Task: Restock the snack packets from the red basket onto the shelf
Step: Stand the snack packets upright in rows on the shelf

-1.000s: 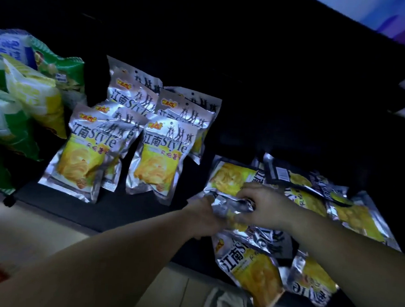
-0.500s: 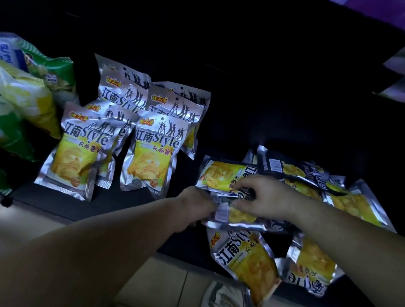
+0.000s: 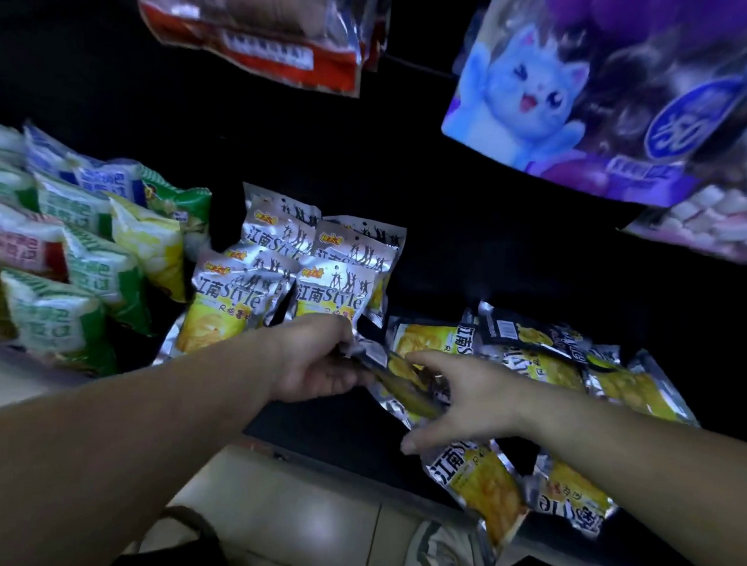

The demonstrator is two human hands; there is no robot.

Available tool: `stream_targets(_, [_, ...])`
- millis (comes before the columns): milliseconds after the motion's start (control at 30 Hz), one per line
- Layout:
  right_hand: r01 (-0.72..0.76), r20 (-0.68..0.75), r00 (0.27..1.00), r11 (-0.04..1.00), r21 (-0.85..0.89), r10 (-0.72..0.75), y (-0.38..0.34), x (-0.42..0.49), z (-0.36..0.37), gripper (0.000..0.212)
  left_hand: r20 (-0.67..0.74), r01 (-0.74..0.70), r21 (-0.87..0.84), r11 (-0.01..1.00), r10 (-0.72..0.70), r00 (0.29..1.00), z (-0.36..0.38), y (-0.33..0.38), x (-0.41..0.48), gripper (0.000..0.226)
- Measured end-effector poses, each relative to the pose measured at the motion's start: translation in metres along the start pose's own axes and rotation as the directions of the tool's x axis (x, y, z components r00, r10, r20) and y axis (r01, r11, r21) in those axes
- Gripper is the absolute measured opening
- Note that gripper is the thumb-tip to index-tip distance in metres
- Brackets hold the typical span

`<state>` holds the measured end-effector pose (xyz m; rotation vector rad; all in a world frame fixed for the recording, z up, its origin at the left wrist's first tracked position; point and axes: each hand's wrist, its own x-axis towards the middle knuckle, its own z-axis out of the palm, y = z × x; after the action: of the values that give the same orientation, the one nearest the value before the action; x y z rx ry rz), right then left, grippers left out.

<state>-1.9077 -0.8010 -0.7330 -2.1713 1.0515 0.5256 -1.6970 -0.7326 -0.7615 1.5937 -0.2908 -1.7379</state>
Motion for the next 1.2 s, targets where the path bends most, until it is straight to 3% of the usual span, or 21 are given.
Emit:
stream_targets(133, [0.092, -0.243, 0.962, 0.987, -0.133, -0.122, -0.026, 0.005, 0.006, 0.026, -0.105, -0.103, 0.062, 0.993, 0.109, 0.988, -0.016, -0.007, -0.027, 0.021])
stream_targets(200, [0.061, -0.245, 0.964, 0.983, -0.173, -0.103, -0.036, 0.004, 0.0, 0.013, -0.276, -0.255, 0.23, 0.939, 0.314, 0.909, -0.027, -0.015, -0.027, 0.021])
stream_targets(233, [0.05, -0.236, 0.968, 0.984, -0.169, -0.09, -0.041, 0.003, -0.003, 0.013, -0.329, -0.338, 0.372, 0.865, 0.463, 0.823, -0.033, -0.019, -0.026, 0.019])
stream_targets(300, [0.072, -0.23, 0.968, 0.99, -0.118, -0.098, -0.05, -0.001, -0.007, 0.016, -0.201, -0.513, 0.575, 0.637, 0.718, 0.666, -0.039, -0.022, -0.036, 0.018])
stream_targets(367, [0.104, -0.233, 0.965, 0.991, -0.08, -0.12, -0.055, -0.002, -0.008, 0.016, 0.086, -0.668, 0.653, 0.357, 0.841, 0.534, -0.039, -0.022, -0.054, 0.025])
stream_targets(433, [0.113, -0.226, 0.966, 0.99, -0.082, -0.129, -0.058, -0.001, -0.007, 0.016, 0.396, -0.628, 0.777, -0.051, 0.814, 0.424, -0.037, -0.019, -0.063, 0.038])
stream_targets(467, [0.11, -0.216, 0.968, 0.99, -0.086, -0.126, -0.06, -0.001, -0.007, 0.019, 0.521, -0.551, 0.794, -0.258, 0.756, 0.396, -0.035, -0.018, -0.062, 0.047])
stream_targets(500, [0.099, -0.205, 0.972, 0.99, -0.098, -0.117, -0.062, -0.001, -0.007, 0.023, 0.582, -0.474, 0.795, -0.379, 0.696, 0.42, -0.032, -0.017, -0.061, 0.052])
stream_targets(533, [0.09, -0.197, 0.974, 0.989, -0.115, -0.112, -0.065, -0.001, -0.009, 0.029, 0.568, -0.439, 0.814, -0.38, 0.675, 0.47, -0.03, -0.016, -0.06, 0.053])
stream_targets(667, [0.027, -0.283, 0.956, 0.985, -0.173, -0.076, -0.075, -0.004, -0.021, 0.05, 0.386, -0.555, 0.832, -0.01, 0.729, 0.565, -0.036, -0.009, -0.052, 0.04])
stream_targets(767, [-0.052, -0.412, 0.907, 0.946, -0.321, -0.09, -0.072, -0.004, -0.03, 0.053, 0.326, -0.548, 0.831, 0.1, 0.71, 0.624, -0.042, -0.008, -0.047, 0.04])
stream_targets(833, [-0.08, -0.5, 0.861, 0.945, -0.316, -0.094, -0.059, -0.001, -0.033, 0.062, 0.27, -0.527, 0.834, 0.162, 0.713, 0.647, -0.05, -0.011, -0.039, 0.041])
stream_targets(900, [-0.103, -0.532, 0.846, 0.988, -0.116, 0.026, -0.045, 0.0, -0.033, 0.098, 0.188, -0.538, 0.781, 0.318, 0.702, 0.687, -0.057, -0.015, -0.034, 0.035])
stream_targets(967, [-0.118, -0.469, 0.858, 0.969, 0.219, 0.21, -0.036, 0.0, -0.029, 0.12, 0.125, -0.574, 0.656, 0.49, 0.68, 0.723, -0.063, -0.018, -0.031, 0.03])
stream_targets(1033, [-0.14, -0.297, 0.899, 0.853, 0.503, 0.322, -0.032, -0.001, -0.023, 0.119, 0.075, -0.594, 0.502, 0.629, 0.652, 0.754, -0.065, -0.022, -0.033, 0.03])
stream_targets(1100, [-0.07, -0.186, 0.945, 0.722, 0.688, 0.269, -0.032, 0.001, -0.017, 0.106, 0.055, -0.575, 0.392, 0.718, 0.606, 0.794, -0.066, -0.025, -0.033, 0.026])
stream_targets(1200, [0.1, -0.226, 0.959, 0.54, 0.836, 0.173, -0.042, 0.01, -0.013, 0.095, 0.097, -0.509, 0.322, 0.798, 0.507, 0.857, -0.067, -0.031, -0.032, 0.025])
